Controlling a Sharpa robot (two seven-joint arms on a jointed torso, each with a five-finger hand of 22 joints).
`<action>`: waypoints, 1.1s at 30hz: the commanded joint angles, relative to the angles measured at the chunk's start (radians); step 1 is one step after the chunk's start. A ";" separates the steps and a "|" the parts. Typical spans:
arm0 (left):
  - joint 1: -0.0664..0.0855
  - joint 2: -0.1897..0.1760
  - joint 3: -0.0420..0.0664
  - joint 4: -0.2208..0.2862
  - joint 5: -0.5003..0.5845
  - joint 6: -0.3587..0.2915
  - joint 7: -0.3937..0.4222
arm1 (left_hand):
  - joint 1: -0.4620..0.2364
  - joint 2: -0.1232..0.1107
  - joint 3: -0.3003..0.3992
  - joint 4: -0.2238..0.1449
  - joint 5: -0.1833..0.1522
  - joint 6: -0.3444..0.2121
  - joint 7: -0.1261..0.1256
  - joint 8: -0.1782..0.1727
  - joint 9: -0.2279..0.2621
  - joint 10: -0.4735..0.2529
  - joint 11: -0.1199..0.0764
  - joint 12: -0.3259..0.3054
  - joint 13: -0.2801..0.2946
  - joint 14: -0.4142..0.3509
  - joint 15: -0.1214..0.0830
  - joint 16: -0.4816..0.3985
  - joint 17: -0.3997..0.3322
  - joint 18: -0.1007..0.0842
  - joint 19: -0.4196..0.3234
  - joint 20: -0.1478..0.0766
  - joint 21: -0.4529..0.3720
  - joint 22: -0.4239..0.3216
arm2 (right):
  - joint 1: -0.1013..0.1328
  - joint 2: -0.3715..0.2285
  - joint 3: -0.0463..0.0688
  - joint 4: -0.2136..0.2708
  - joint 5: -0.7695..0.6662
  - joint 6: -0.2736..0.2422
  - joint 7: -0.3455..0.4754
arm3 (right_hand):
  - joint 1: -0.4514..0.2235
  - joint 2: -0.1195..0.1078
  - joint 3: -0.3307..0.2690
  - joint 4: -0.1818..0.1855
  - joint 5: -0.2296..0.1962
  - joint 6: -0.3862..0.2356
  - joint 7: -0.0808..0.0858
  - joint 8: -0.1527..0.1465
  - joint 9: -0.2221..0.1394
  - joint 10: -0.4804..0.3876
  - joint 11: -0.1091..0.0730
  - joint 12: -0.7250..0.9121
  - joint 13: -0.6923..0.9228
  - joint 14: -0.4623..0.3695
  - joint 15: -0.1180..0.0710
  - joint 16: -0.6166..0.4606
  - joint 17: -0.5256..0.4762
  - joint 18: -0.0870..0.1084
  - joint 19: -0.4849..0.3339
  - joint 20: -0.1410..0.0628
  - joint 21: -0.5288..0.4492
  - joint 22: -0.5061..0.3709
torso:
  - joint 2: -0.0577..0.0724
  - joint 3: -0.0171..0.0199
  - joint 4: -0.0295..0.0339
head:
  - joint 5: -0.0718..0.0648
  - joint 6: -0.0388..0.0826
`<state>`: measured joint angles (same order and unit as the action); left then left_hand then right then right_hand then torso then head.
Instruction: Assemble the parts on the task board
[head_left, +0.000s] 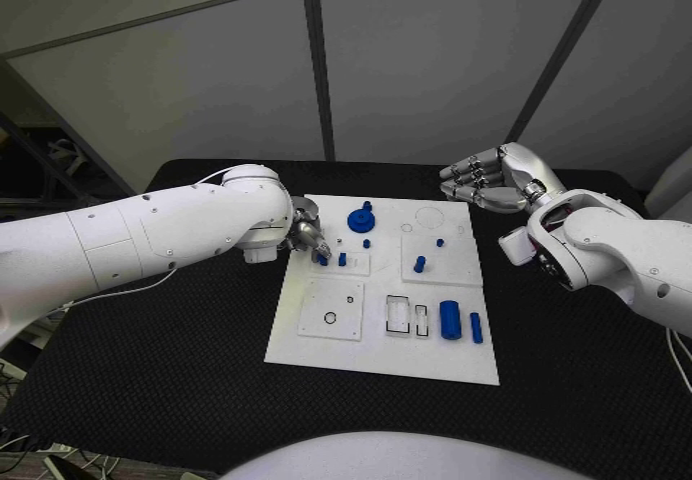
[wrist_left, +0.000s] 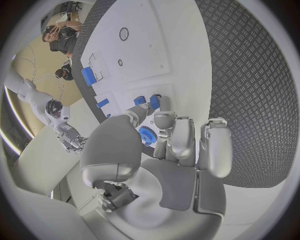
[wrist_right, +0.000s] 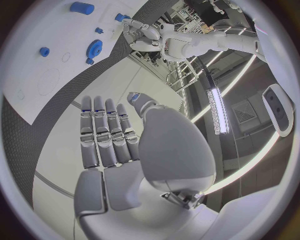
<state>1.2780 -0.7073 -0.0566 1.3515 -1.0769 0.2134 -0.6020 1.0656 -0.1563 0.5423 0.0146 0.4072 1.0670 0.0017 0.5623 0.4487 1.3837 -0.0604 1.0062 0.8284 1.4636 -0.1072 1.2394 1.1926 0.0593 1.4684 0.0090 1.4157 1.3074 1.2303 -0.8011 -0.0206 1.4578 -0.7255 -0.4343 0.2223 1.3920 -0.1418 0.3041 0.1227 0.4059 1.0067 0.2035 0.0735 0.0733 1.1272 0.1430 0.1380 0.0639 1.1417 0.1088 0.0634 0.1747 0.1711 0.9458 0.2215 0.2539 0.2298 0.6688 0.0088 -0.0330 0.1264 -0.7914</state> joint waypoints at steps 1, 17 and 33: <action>-0.004 -0.001 -0.003 0.003 -0.007 0.002 -0.004 | 0.054 0.005 0.037 -0.037 0.008 -0.001 0.006 -0.006 0.000 0.001 -0.001 -0.008 -0.007 0.028 -0.002 0.005 0.000 -0.018 0.046 -0.008 -0.008 0.123 | 0.002 0.000 0.001 0.001 0.002 0.007 0.006 | -0.011 0.001 -0.004 -0.001 0.005 -0.002 0.006 -0.006 0.000 -0.004 0.005 -0.003 -0.001 -0.005 0.004 0.001 -0.001 0.011 0.008 -0.001 -0.005 -0.001 | 0.000 0.0002 -0.0005 | 0.001 0.001; -0.004 -0.013 -0.003 0.033 -0.054 -0.056 0.012 | 0.077 0.008 0.068 -0.057 0.007 -0.004 0.011 -0.004 0.002 0.002 0.003 -0.019 -0.019 0.028 0.001 0.005 0.000 -0.018 0.046 -0.005 -0.008 0.124 | 0.002 0.001 0.001 -0.001 0.002 0.009 0.007 | -0.017 0.002 -0.005 0.002 0.006 -0.003 0.008 -0.006 -0.001 -0.006 0.006 -0.003 -0.001 -0.005 0.005 0.001 -0.004 0.011 0.010 0.000 -0.010 -0.005 | 0.001 0.0006 -0.0008 | 0.002 -0.001; -0.008 -0.054 -0.003 0.098 -0.086 -0.138 0.034 | 0.085 0.003 0.074 -0.065 0.006 -0.005 0.013 -0.003 0.003 0.006 0.003 -0.014 -0.013 0.028 0.001 0.005 0.000 -0.021 0.051 -0.004 0.004 0.135 | 0.002 0.001 0.001 -0.003 0.002 0.009 0.010 | -0.019 0.002 -0.007 0.003 0.006 -0.004 0.008 -0.006 -0.001 -0.006 0.007 -0.003 -0.001 -0.006 0.005 0.001 -0.005 0.011 0.011 0.000 -0.012 -0.006 | 0.000 0.0001 -0.0003 | 0.003 -0.003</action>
<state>1.2693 -0.7604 -0.0595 1.4444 -1.1429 0.1141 -0.5824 1.1246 -0.1733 0.5458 0.0170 0.4086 1.0645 0.0076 0.5606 0.4505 1.3847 -0.0541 0.9938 0.8147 1.4631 -0.0996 1.2394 1.1923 0.0582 1.4684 0.0090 1.4157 1.3073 1.2303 -0.8005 -0.0207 1.4546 -0.7255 -0.4316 0.2231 1.3829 -0.1406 0.3014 0.1254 0.4059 1.0032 0.2071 0.0735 0.0733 1.1236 0.1467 0.1380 0.0639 1.1380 0.1125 0.0634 0.1710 0.1711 0.9530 0.2215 0.2456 0.2243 0.6691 0.0087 -0.0333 0.1290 -0.7934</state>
